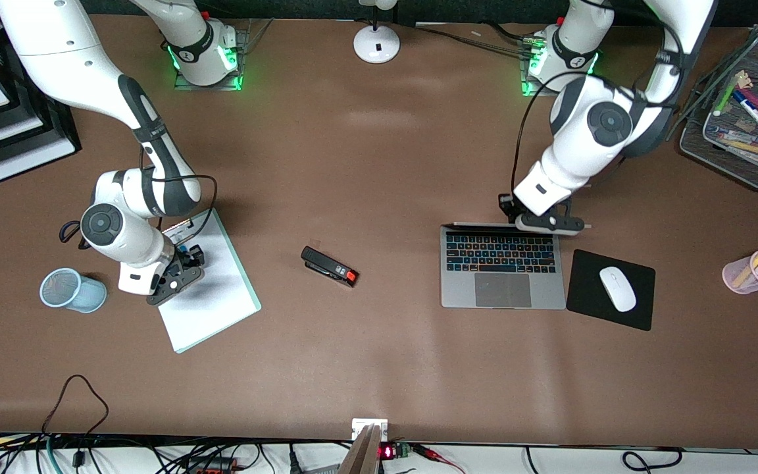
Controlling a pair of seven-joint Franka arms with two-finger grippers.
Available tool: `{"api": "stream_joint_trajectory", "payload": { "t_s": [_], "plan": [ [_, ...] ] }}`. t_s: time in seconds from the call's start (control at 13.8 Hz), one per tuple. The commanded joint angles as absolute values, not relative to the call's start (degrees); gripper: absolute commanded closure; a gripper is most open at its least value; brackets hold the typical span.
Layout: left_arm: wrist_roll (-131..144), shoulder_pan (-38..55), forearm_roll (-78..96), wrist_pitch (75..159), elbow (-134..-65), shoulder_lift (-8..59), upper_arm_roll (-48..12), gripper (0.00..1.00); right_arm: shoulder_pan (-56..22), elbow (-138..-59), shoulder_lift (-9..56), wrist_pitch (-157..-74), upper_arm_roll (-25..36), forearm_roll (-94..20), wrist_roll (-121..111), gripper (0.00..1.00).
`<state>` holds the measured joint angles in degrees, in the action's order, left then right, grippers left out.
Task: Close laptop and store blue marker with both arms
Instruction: 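Grasp the blue marker with the right gripper while the left gripper pushes the lid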
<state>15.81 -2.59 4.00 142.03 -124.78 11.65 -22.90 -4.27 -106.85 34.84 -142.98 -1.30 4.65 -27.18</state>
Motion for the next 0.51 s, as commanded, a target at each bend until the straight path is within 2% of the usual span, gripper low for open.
{"api": "stream_joint_trajectory", "payload": {
  "t_s": [0.0, 0.15, 0.22, 0.36, 0.44],
  "plan": [
    [15.47, -3.51, -0.77, 142.29, -116.65, 18.61, -21.54, 1.00, -3.87, -105.82, 36.03, -143.26, -1.58, 4.31, -27.25, 0.59],
    [15.47, -3.43, -2.37, 142.38, -112.61, 22.74, -21.18, 1.00, -3.87, -105.73, 36.12, -143.26, -1.58, 4.22, -27.16, 0.65],
    [15.47, -3.34, -2.98, 142.38, -110.85, 24.50, -21.01, 1.00, -3.87, -105.73, 36.12, -143.26, -1.58, 4.13, -27.07, 0.72],
    [15.47, -3.34, -3.16, 142.38, -107.24, 28.02, -20.83, 1.00, -3.87, -105.73, 36.12, -143.26, -1.58, 4.04, -26.98, 0.95],
    [15.47, -3.34, -3.16, 142.38, -105.75, 29.78, -20.74, 1.00, -3.87, -105.73, 36.12, -143.26, -1.58, 4.04, -26.98, 1.00]
  ]
}}
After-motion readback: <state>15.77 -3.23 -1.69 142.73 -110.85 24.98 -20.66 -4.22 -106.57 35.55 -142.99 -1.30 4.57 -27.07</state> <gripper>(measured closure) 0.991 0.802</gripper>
